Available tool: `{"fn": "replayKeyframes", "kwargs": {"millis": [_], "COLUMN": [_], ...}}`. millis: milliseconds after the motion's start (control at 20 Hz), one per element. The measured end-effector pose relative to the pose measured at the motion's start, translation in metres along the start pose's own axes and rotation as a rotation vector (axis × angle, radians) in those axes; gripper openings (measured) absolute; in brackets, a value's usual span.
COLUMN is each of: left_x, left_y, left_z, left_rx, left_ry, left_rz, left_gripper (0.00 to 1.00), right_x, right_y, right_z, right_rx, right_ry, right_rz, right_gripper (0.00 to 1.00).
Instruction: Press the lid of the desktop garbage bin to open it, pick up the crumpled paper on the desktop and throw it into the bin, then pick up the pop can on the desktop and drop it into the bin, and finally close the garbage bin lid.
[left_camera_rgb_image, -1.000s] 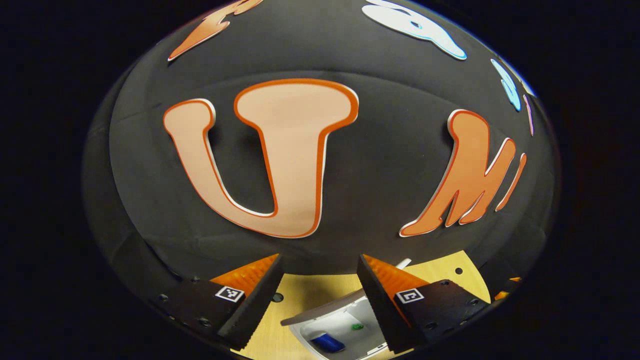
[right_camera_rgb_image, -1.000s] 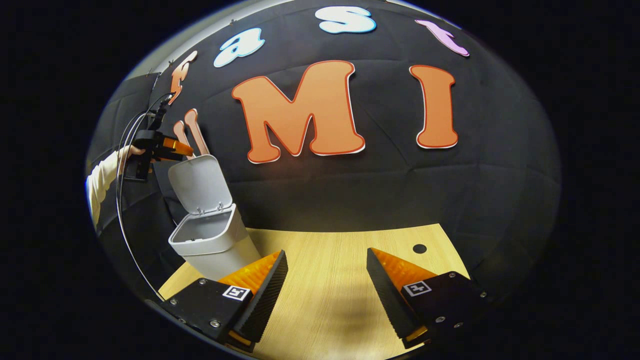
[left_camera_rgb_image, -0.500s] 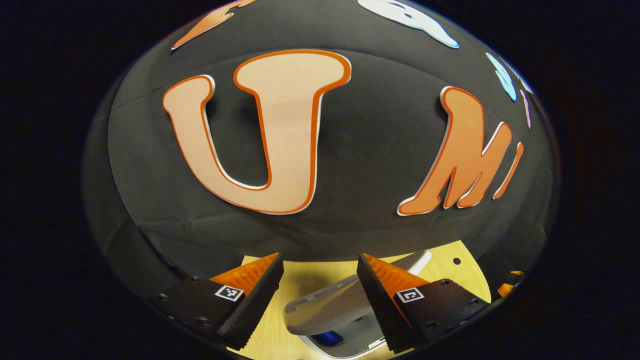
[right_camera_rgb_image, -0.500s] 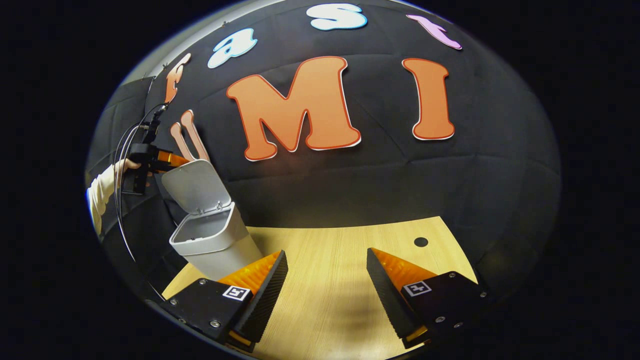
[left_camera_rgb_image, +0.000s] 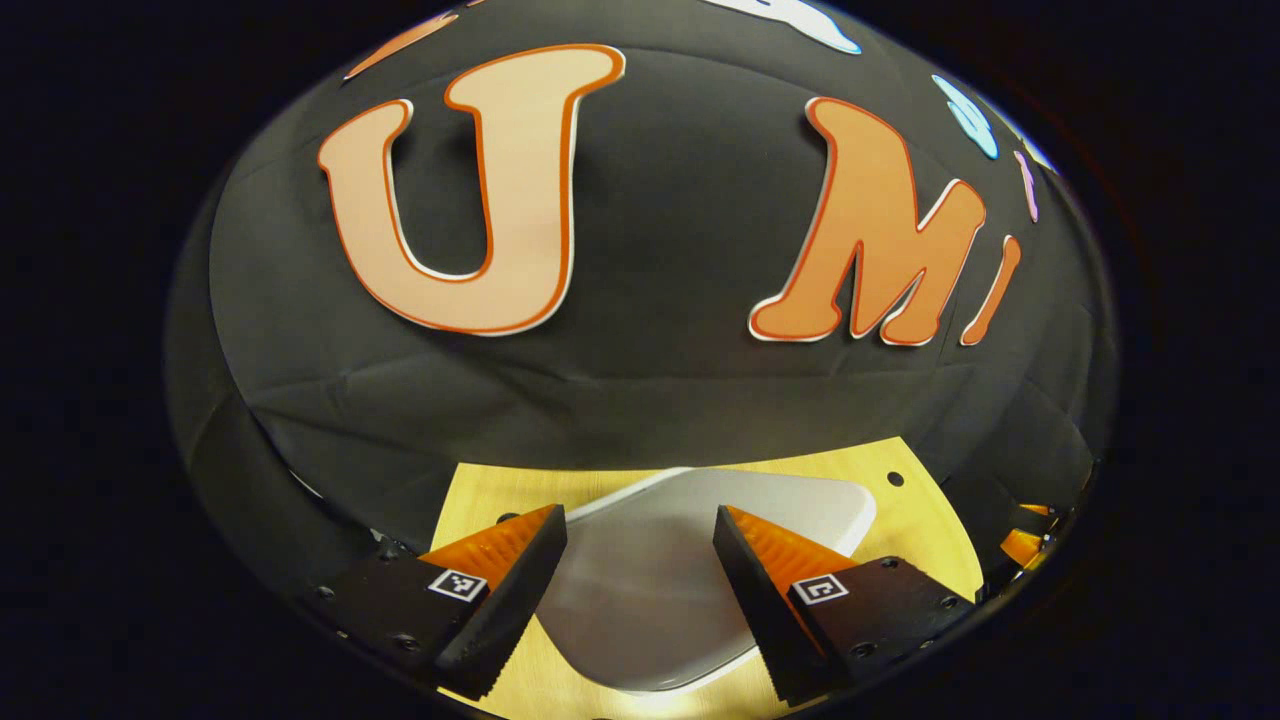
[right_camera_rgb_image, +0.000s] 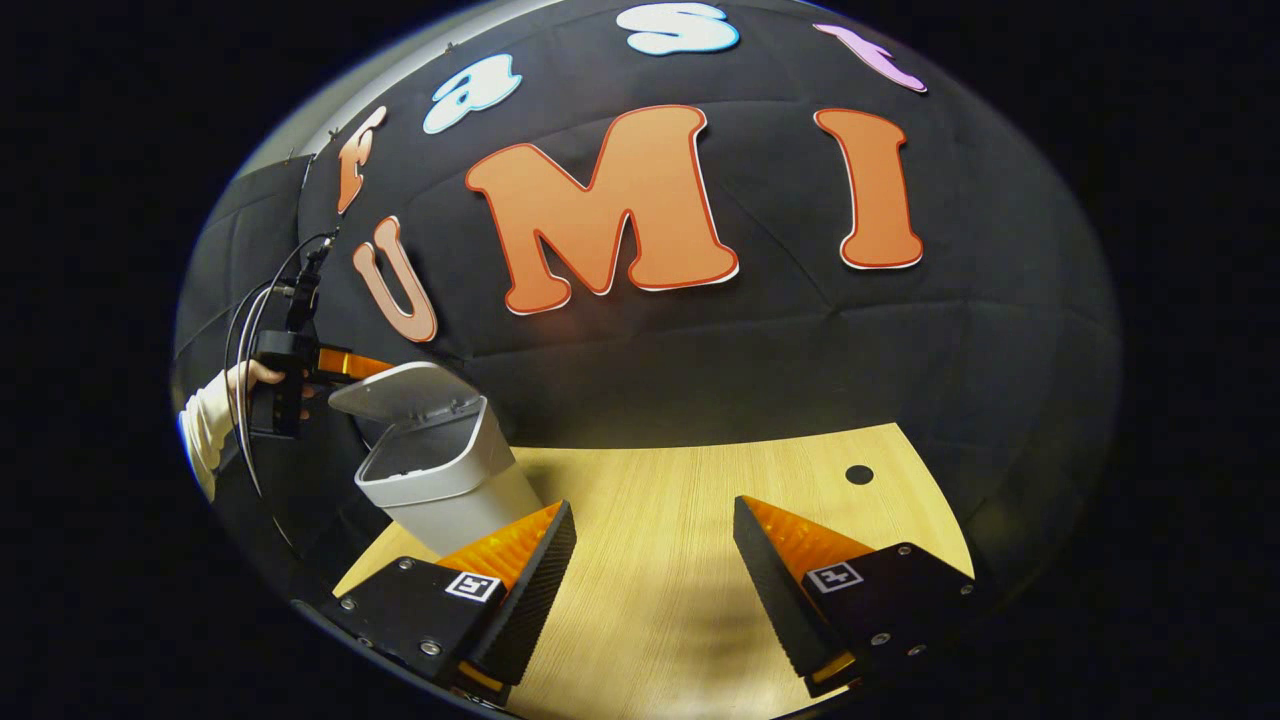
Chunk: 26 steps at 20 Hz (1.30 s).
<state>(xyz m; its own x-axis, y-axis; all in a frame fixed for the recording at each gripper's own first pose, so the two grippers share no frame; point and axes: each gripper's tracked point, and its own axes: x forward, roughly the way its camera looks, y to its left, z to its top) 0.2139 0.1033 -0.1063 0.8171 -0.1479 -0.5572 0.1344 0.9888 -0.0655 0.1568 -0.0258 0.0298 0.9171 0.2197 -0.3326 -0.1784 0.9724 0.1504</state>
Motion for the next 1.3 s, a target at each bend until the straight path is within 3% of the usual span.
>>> {"fn": "replayKeyframes", "kwargs": {"millis": [200,500,650,1150,1300], "left_x": [0.002,0.0,0.001,-0.013,-0.013], "left_y": [-0.009,-0.02,-0.024,-0.03,-0.032], "left_z": [-0.042,-0.074,-0.095,-0.1,-0.104], "left_rx": [-0.011,0.007,0.086,0.155,0.2], "left_ry": [0.072,0.08,0.106,-0.024,-0.01], "left_rz": [-0.014,-0.033,-0.027,-0.016,-0.021], "left_gripper": [0.96,0.96,0.97,0.98,0.97], "right_x": [-0.003,-0.005,-0.007,-0.008,-0.008], "right_y": [0.002,0.004,0.004,0.008,0.011], "right_z": [-0.005,-0.009,-0.013,-0.018,-0.02], "right_rx": [-0.001,0.003,0.005,0.017,0.023], "right_ry": [0.012,0.017,0.024,0.026,0.028], "right_rz": [0.005,0.008,0.008,0.018,0.022], "right_gripper": [0.95,0.95,0.95,0.95,0.95]}}
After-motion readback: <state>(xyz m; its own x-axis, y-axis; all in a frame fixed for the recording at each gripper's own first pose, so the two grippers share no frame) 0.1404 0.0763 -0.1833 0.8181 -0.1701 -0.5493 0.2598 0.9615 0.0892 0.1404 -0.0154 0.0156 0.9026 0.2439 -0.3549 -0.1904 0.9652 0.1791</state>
